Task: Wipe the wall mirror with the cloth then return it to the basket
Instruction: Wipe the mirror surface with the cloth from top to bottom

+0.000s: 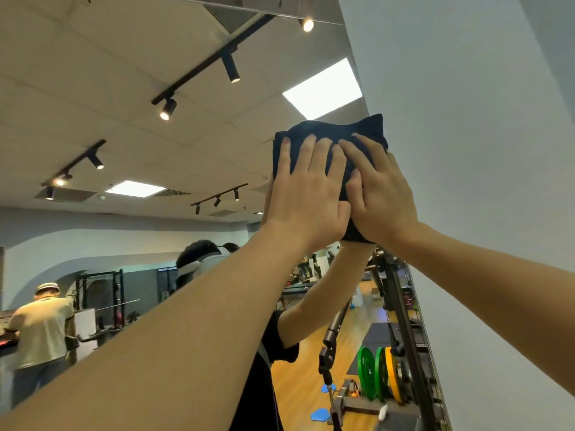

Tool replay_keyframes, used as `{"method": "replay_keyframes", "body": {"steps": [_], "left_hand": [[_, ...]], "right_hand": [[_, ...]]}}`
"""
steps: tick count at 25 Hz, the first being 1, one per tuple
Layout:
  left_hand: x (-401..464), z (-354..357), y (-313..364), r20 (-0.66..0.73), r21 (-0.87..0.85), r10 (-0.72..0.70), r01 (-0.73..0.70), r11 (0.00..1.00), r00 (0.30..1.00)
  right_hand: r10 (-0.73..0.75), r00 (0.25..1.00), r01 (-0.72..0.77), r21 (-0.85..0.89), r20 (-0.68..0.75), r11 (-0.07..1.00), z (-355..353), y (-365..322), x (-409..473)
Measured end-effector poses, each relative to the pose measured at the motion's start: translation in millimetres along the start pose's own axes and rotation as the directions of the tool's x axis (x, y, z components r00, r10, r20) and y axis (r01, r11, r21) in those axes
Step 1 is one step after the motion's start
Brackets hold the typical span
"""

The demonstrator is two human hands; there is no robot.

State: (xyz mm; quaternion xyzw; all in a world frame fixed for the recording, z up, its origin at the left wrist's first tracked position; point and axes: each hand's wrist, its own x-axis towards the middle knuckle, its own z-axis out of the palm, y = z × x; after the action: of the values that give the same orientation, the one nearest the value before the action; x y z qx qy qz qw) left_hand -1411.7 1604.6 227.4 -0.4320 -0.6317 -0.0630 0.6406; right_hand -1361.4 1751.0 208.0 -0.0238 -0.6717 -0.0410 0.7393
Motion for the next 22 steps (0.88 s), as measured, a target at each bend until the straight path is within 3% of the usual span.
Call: {"method": "replay_keyframes", "body": {"steps": [11, 22], "left_hand": [[-70, -60, -142, -0.003, 0.042, 0.028, -0.028, 0.999, 1.0], [-181, -139, -307, -0.008, 0.098, -0.044, 0.045, 0.994, 0.999]], "right_hand": [[-0.024, 0.997, 0.03, 0.092, -0.07, 0.995, 45, -164, 11], [-0.081, 0.997, 0.08, 0.088, 0.014, 0.993, 95, -373, 17]]}}
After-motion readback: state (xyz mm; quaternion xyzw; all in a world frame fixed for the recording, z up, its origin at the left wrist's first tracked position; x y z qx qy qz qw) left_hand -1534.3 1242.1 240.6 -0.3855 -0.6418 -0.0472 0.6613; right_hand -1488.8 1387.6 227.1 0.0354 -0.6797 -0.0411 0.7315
